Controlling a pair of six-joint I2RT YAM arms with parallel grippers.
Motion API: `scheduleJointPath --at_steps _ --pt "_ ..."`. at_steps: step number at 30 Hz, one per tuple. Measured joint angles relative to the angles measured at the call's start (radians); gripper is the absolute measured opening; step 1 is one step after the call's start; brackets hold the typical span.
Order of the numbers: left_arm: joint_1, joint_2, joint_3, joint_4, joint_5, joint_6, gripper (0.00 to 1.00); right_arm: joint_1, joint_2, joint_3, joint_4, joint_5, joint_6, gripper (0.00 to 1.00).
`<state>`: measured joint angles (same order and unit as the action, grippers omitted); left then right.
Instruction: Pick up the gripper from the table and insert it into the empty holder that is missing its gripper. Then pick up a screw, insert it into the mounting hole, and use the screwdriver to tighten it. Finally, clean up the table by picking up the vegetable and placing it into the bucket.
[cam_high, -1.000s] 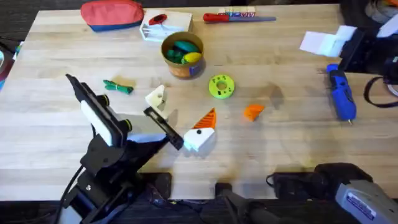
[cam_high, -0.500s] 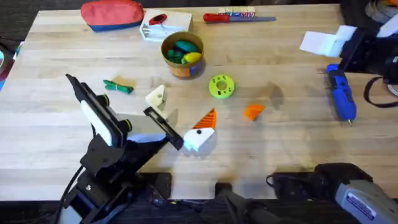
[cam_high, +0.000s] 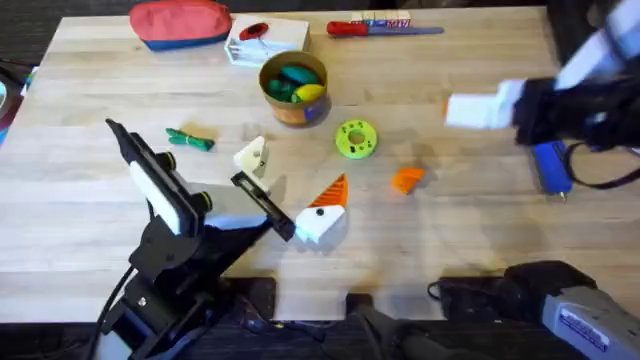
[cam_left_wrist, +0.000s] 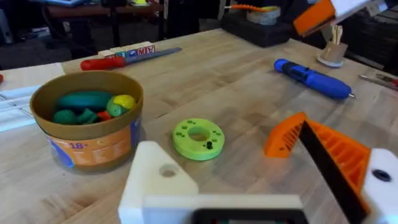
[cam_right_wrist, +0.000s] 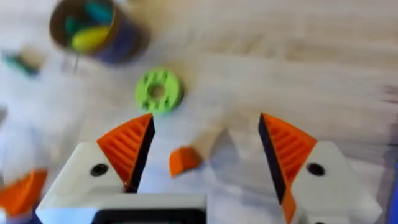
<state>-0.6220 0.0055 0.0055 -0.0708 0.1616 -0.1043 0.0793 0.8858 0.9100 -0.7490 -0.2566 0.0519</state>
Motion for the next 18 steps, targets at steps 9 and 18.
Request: scheduleJointPath --at_steps 9,18 --pt "0.0 0.0 0.0 0.0 0.0 0.0 0.987 0.279 0.125 0.0 -0.181 0.087 -0.201 0.991" --pt "0.0 0.0 0.0 0.0 0.0 0.0 0.987 0.33 0.302 0.0 -0.202 0.133 -0.311 0.957"
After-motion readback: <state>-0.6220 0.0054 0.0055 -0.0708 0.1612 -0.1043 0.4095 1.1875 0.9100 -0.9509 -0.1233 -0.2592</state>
